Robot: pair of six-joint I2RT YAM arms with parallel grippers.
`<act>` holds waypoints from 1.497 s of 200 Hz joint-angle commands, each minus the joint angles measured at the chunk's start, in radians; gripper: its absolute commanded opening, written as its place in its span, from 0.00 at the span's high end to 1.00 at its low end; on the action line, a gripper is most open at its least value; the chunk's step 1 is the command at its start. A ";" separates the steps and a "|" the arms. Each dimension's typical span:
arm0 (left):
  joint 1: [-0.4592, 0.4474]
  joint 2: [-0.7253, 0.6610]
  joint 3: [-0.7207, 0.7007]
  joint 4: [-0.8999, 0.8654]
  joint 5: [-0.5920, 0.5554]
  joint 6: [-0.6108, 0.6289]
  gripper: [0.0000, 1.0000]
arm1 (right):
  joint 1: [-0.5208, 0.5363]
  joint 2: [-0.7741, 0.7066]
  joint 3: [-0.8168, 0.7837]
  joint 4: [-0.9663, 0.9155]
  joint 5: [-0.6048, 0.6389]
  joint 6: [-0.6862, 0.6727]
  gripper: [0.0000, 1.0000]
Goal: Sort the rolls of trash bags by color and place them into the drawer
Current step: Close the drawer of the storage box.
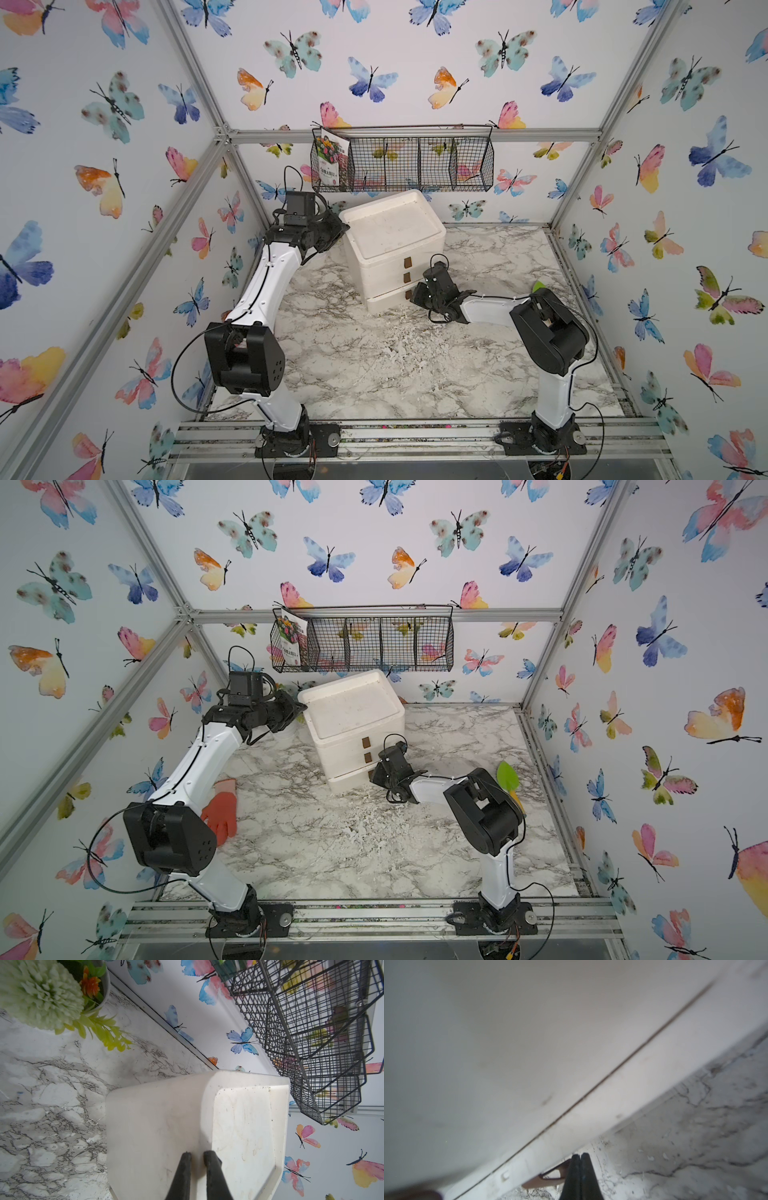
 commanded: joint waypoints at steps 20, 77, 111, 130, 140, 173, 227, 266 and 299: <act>-0.061 0.002 -0.025 -0.099 0.091 0.004 0.87 | -0.041 0.003 0.129 0.335 -0.082 -0.122 0.98; -0.060 -0.003 -0.022 -0.104 0.092 0.002 0.87 | -0.067 0.043 0.235 0.326 -0.119 -0.129 0.98; -0.060 -0.006 -0.027 -0.099 0.092 -0.003 0.87 | -0.067 0.054 0.267 0.365 -0.160 -0.092 0.98; -0.060 -0.002 -0.023 -0.093 0.095 -0.009 0.87 | -0.067 0.057 0.252 0.424 -0.177 -0.052 0.98; -0.060 -0.002 -0.021 -0.095 0.094 -0.009 0.87 | -0.067 0.049 0.240 0.441 -0.186 -0.043 0.98; -0.060 0.000 -0.005 -0.102 0.083 -0.002 0.87 | -0.066 -0.053 0.058 0.552 -0.144 0.022 0.98; -0.061 0.020 0.019 -0.099 0.092 -0.003 0.87 | -0.066 -0.194 -0.308 0.818 -0.069 0.241 0.98; -0.060 0.021 0.024 -0.098 0.098 -0.004 0.87 | -0.064 -0.209 -0.377 0.849 -0.083 0.268 0.98; -0.054 0.012 0.045 -0.120 0.071 0.027 0.87 | -0.066 -0.333 -0.397 0.635 -0.070 0.134 0.98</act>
